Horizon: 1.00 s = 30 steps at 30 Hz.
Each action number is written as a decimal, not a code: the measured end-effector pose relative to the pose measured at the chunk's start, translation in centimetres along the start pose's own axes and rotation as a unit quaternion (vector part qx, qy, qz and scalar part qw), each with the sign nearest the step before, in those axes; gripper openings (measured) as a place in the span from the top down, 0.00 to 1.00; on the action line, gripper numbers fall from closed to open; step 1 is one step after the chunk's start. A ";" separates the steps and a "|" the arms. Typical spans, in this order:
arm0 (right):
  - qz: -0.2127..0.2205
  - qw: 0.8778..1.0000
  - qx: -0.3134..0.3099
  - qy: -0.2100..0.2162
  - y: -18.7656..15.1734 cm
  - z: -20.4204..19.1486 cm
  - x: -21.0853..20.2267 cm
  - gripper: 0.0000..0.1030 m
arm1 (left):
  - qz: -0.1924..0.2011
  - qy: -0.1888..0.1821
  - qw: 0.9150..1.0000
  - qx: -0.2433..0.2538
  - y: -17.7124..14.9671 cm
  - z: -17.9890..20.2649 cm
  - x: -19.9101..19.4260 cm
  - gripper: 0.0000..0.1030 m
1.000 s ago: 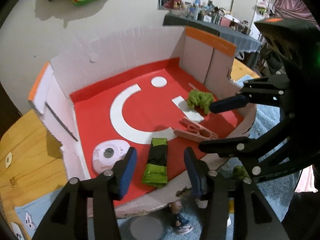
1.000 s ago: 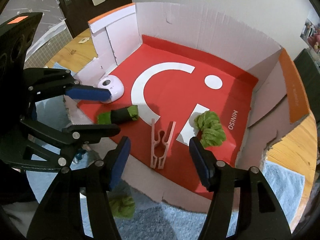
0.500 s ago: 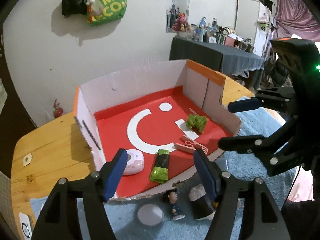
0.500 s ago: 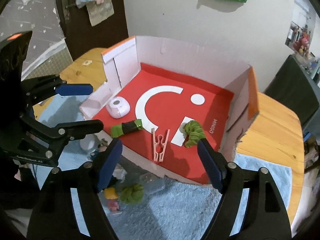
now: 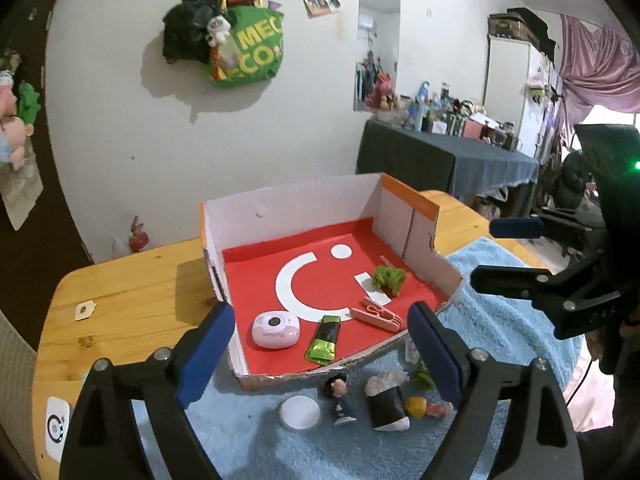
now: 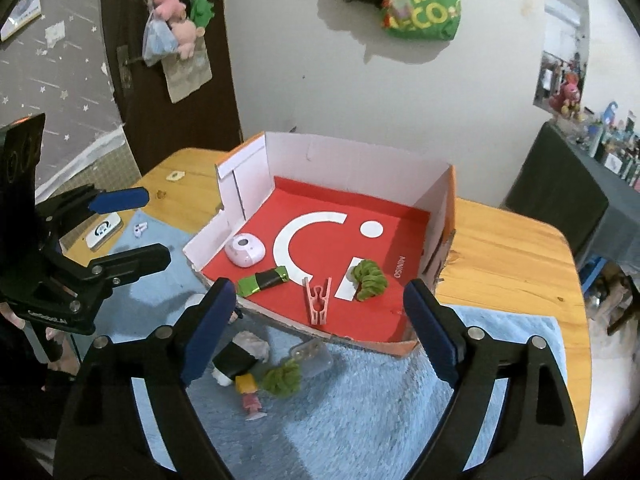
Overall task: Organize objects
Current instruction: 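Lift both tools out of the box back over the towel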
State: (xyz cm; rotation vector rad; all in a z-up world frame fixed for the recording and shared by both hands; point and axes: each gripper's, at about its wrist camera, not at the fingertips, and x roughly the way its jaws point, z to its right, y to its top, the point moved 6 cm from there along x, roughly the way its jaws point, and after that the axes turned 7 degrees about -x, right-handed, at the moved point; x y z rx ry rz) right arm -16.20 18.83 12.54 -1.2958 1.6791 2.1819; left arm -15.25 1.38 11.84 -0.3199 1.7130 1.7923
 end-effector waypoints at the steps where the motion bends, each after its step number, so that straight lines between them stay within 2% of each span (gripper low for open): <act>1: 0.007 1.000 0.002 -0.007 -0.1 -0.1 -0.5 0.12 | 0.007 0.004 1.000 -0.001 -0.1 0.1 -0.4 0.10; 9: 0.041 0.998 0.007 -0.035 -1.2 -1.4 -2.9 0.10 | 0.050 0.017 0.998 -0.038 -1.5 0.3 -3.4 0.00; 13: 0.059 0.996 0.009 -0.059 -2.3 -2.0 -3.8 0.06 | 0.064 0.036 0.996 -0.047 -2.5 0.4 -4.4 0.00; 20: 0.086 0.993 0.026 -0.076 -4.3 -2.7 -4.9 0.05 | 0.078 0.056 0.994 -0.060 -4.8 1.1 -5.3 0.00; 25: 0.086 0.992 0.032 -0.088 -6.0 -3.1 -4.9 0.05 | 0.088 0.083 0.991 -0.050 -6.9 1.7 -5.5 0.00; 30: 0.084 0.991 0.041 -0.094 -7.7 -3.5 -4.6 0.05 | 0.091 0.091 0.989 -0.068 -8.6 1.8 -5.5 0.00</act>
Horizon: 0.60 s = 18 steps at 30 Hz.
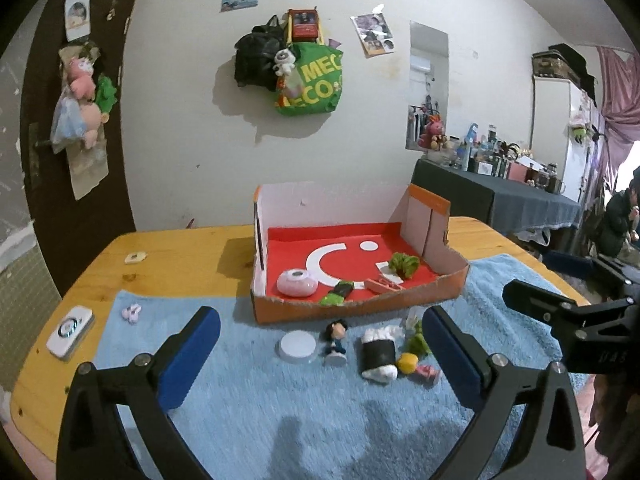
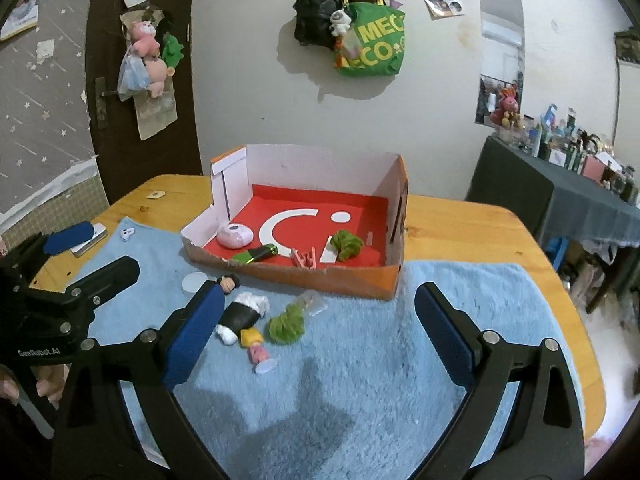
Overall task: Organize objects
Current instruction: 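Lift both tools out of the box back over the towel, then lower both tools toward the figurines and white lid on the towel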
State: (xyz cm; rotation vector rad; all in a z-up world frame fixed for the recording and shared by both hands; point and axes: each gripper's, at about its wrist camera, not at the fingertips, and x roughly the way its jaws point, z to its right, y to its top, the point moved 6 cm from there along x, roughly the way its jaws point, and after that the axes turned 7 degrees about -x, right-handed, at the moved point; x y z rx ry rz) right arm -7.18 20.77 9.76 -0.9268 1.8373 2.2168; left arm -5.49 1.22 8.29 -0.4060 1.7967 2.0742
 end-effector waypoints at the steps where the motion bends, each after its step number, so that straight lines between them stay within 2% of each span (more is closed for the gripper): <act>1: -0.002 1.000 0.003 0.000 -0.4 0.0 0.1 0.05 | -0.003 0.002 1.000 -0.007 -0.4 -0.2 0.0 0.00; 7: -0.010 1.000 0.006 -0.011 -2.7 -0.4 0.6 0.05 | -0.009 0.015 1.000 -0.026 -2.6 -0.9 0.1 0.00; 18: -0.040 0.999 0.005 -0.021 -6.2 -1.1 2.0 0.05 | -0.044 0.032 0.998 -0.028 -6.5 -0.9 1.3 0.00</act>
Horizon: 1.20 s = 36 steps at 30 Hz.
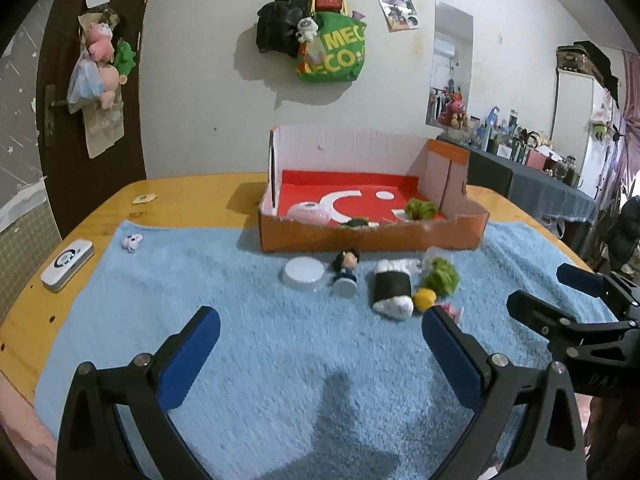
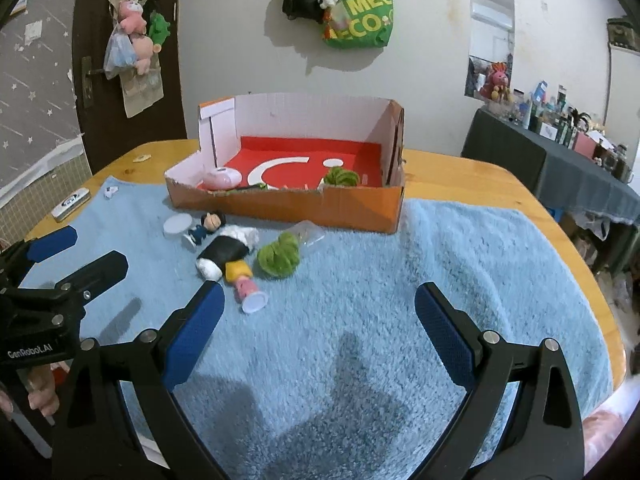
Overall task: Organize objects
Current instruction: 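Lower both tools toward the figurines and white lid on the towel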
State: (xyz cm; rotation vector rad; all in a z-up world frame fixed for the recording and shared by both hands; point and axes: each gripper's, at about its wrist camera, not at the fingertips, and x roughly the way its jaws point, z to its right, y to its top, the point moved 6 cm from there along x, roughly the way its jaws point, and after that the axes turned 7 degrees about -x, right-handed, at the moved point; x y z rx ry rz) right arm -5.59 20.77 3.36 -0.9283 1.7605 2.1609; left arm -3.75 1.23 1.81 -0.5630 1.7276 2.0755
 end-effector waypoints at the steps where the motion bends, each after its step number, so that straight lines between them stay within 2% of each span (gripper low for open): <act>1: -0.003 1.000 -0.001 0.001 -0.2 -0.1 0.2 0.05 | -0.002 0.002 1.000 -0.001 -0.2 -0.1 0.1 0.00; 12: -0.027 1.000 -0.005 0.013 -0.8 -0.6 1.9 0.05 | -0.024 0.002 1.000 -0.002 -0.3 -0.5 1.4 0.00; 19: -0.064 0.996 -0.009 0.054 -0.9 -1.3 4.0 0.05 | -0.056 0.007 0.998 0.005 0.6 -1.7 3.9 0.00; 27: -0.104 0.989 -0.026 0.102 -0.8 -2.2 6.4 0.07 | -0.123 -0.014 0.991 0.042 2.2 -3.0 8.0 0.00; 31: -0.118 0.986 -0.053 0.107 -0.8 -3.0 7.0 0.19 | -0.161 -0.027 0.984 0.073 2.1 -3.0 9.8 0.02; 33: -0.122 0.985 -0.064 0.108 -0.8 -3.2 7.3 0.20 | -0.174 -0.038 0.981 0.082 2.2 -3.0 10.5 0.03; 36: -0.123 0.983 -0.070 0.114 -0.5 -3.5 7.5 0.27 | -0.185 -0.045 0.977 0.098 2.4 -2.8 11.5 0.05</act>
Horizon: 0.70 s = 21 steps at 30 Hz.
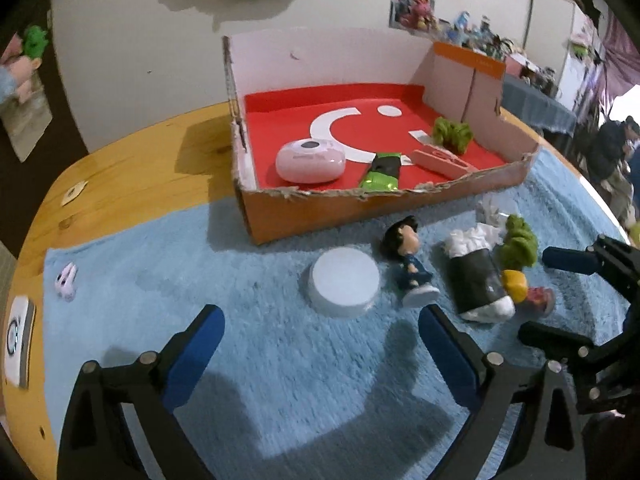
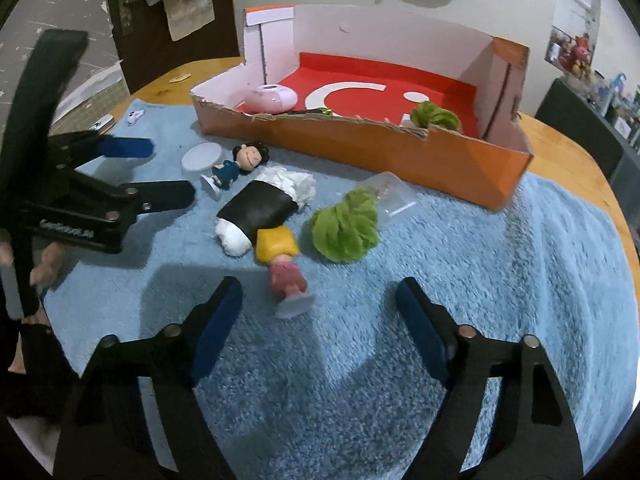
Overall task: Organize objects
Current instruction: 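Lower both tools toward the figurines and white lid on the towel, then grasp the pink-dress figurine with the right tool while the left tool grasps the white lid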
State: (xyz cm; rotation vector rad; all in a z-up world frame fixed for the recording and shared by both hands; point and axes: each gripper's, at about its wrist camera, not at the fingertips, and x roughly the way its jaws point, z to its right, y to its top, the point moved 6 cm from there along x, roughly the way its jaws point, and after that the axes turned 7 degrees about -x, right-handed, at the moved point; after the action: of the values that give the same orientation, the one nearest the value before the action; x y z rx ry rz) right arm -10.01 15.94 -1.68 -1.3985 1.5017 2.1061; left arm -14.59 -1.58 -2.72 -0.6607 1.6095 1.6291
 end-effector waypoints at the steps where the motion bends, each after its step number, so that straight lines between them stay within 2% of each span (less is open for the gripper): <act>1: -0.001 1.000 0.000 0.001 0.2 0.0 0.0 0.30 | -0.002 -0.003 1.000 0.003 0.2 0.0 0.2 0.07; 5: 0.001 1.000 0.000 0.003 0.5 0.2 0.2 0.43 | -0.007 -0.017 1.000 0.008 1.0 0.1 1.0 0.10; 9: 0.005 1.000 -0.001 0.009 0.7 0.1 0.2 0.51 | -0.005 -0.028 0.999 0.015 1.4 0.4 1.2 0.10; 10: 0.006 1.000 -0.002 0.013 0.7 0.0 0.2 0.56 | -0.004 -0.033 0.999 0.017 1.3 0.6 1.2 0.12; 12: 0.008 1.000 -0.006 0.018 0.7 -0.2 0.2 0.57 | -0.005 -0.040 0.999 0.024 1.2 1.0 1.2 0.17; 14: 0.012 0.999 -0.011 0.031 0.8 -0.6 0.2 0.68 | -0.002 -0.044 0.998 0.034 1.0 1.5 1.1 0.23; 15: 0.012 0.999 -0.013 0.034 0.9 -0.8 0.3 0.68 | 0.000 -0.044 0.998 0.038 1.0 1.7 1.0 0.25; 16: 0.014 0.999 -0.017 0.035 0.9 -0.9 0.3 0.70 | 0.003 -0.048 0.998 0.045 0.9 2.0 0.9 0.29; 17: 0.017 0.999 -0.022 0.040 0.9 -1.2 0.3 0.77 | 0.005 -0.050 0.997 0.050 0.9 2.3 0.8 0.35; 18: 0.018 0.999 -0.025 0.042 0.9 -1.3 0.4 0.80 | 0.008 -0.054 0.997 0.055 0.8 2.6 0.7 0.38; 19: 0.022 0.999 -0.027 0.042 0.9 -1.4 0.3 0.82 | 0.010 -0.057 0.997 0.059 0.8 2.8 0.6 0.46; 20: 0.023 0.998 -0.026 0.045 0.9 -1.5 0.3 0.82 | 0.011 -0.066 0.996 0.065 0.7 3.1 0.4 0.58; 21: 0.025 0.998 -0.026 0.048 0.9 -1.5 0.3 0.82 | 0.011 -0.069 0.995 0.067 0.6 3.3 0.3 0.59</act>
State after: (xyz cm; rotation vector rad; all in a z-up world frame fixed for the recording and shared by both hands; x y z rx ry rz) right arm -9.83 14.16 -1.42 -1.5160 1.5426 2.1494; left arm -14.82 1.79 -2.33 -0.4520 1.6129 1.5319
